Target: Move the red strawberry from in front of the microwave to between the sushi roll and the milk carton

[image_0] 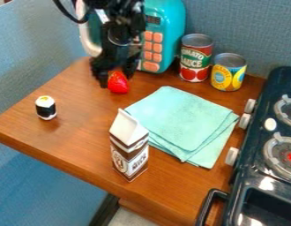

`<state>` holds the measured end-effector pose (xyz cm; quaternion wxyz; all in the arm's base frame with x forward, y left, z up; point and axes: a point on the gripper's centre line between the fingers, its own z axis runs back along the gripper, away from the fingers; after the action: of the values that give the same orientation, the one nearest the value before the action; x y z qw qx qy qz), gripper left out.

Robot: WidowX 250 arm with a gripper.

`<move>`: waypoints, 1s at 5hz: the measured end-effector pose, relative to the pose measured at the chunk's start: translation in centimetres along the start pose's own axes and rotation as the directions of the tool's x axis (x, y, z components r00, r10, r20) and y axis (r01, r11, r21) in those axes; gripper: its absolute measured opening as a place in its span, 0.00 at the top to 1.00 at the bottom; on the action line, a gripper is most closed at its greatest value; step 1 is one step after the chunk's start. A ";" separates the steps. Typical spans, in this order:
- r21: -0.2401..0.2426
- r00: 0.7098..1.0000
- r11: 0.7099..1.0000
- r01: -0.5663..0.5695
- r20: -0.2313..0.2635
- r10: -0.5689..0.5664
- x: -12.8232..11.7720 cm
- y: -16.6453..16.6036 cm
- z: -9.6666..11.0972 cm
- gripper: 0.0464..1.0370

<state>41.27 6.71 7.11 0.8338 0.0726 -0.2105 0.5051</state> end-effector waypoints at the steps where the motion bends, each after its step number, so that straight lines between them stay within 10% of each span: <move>1: 0.022 0.997 0.998 -0.063 0.038 0.062 0.1 -0.2 -0.3 0.04; 5: 0.042 0.988 0.988 -0.150 0.043 0.149 0.9 -2.1 -1.9 0.04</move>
<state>44.00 7.10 5.97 0.7874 0.0853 -0.2206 0.5692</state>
